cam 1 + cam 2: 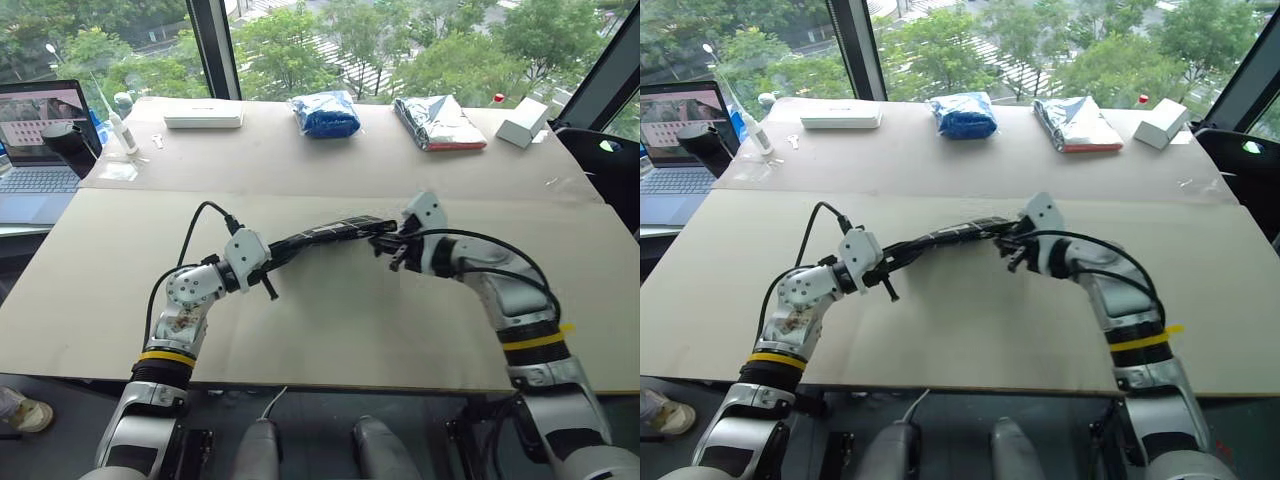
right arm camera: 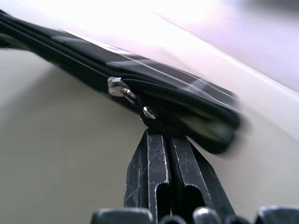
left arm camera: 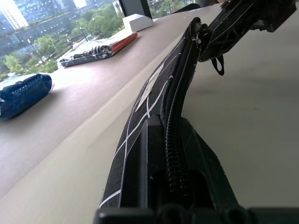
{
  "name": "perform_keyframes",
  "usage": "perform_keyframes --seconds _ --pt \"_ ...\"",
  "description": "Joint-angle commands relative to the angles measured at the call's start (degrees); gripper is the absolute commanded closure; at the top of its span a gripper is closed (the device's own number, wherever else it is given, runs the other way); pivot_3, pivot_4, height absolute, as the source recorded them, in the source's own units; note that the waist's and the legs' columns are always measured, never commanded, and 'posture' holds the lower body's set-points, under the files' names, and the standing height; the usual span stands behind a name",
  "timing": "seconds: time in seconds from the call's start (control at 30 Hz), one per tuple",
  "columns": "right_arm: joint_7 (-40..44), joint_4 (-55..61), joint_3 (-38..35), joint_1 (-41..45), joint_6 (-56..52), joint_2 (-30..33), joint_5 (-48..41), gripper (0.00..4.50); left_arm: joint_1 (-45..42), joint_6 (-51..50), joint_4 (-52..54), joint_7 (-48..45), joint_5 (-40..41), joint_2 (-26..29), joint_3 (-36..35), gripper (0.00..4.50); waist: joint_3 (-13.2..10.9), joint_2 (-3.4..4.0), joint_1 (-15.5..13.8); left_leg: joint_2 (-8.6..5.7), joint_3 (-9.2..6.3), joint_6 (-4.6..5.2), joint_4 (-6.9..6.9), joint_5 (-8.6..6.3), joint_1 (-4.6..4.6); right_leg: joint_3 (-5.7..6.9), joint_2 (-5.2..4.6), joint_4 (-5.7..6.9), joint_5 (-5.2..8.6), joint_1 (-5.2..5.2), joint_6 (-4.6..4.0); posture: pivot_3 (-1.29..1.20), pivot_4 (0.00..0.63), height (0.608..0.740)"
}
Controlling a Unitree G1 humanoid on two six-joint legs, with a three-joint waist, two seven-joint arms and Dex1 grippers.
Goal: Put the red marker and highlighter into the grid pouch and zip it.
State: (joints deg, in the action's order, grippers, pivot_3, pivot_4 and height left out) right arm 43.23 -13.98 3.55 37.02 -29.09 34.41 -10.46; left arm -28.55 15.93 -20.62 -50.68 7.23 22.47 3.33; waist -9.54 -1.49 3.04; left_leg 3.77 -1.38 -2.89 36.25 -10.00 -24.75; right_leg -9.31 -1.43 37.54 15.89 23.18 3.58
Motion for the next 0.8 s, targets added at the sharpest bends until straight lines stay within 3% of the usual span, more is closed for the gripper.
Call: perform_keyframes --seconds 0.03,0.2,0.6,0.8 --pt "-1.4 -5.9 -3.9 2.0 5.2 4.2 2.3 4.44 -0.7 0.2 1.6 0.7 1.2 0.4 -1.1 4.50 0.0 0.00 0.3 0.01 0.00 0.00 -0.01 0.00 0.02 -0.01 0.01 -0.01 0.00 -0.01 0.00 0.00 0.150 0.740" --pt "-0.4 -8.1 -4.0 2.3 7.7 4.1 0.7 4.44 -1.0 0.5 0.9 0.7 1.5 0.7 -0.6 4.50 0.0 0.00 1.0 0.01 -0.01 0.00 -0.07 0.00 0.03 -0.01 0.02 -0.01 0.00 0.00 -0.01 0.00 0.150 0.740" --pt "11.2 -0.1 -3.9 -4.0 2.2 3.1 -6.9 0.54 -1.8 1.2 -0.4 0.0 1.3 0.3 -0.7 4.50 0.0 0.00 0.7 -0.02 -0.03 0.00 -0.02 0.00 0.02 -0.01 0.00 0.00 0.00 -0.04 -0.01 0.00 0.150 0.740" --pt "19.6 3.2 -8.5 -11.1 3.0 11.8 -10.1 0.54 -2.0 3.0 -1.1 -2.1 1.4 0.7 -0.1 4.50 0.0 0.01 -0.4 -0.06 -0.01 0.00 0.01 0.00 0.01 -0.01 -0.04 -0.04 0.01 -0.06 0.00 0.00 0.150 0.740"
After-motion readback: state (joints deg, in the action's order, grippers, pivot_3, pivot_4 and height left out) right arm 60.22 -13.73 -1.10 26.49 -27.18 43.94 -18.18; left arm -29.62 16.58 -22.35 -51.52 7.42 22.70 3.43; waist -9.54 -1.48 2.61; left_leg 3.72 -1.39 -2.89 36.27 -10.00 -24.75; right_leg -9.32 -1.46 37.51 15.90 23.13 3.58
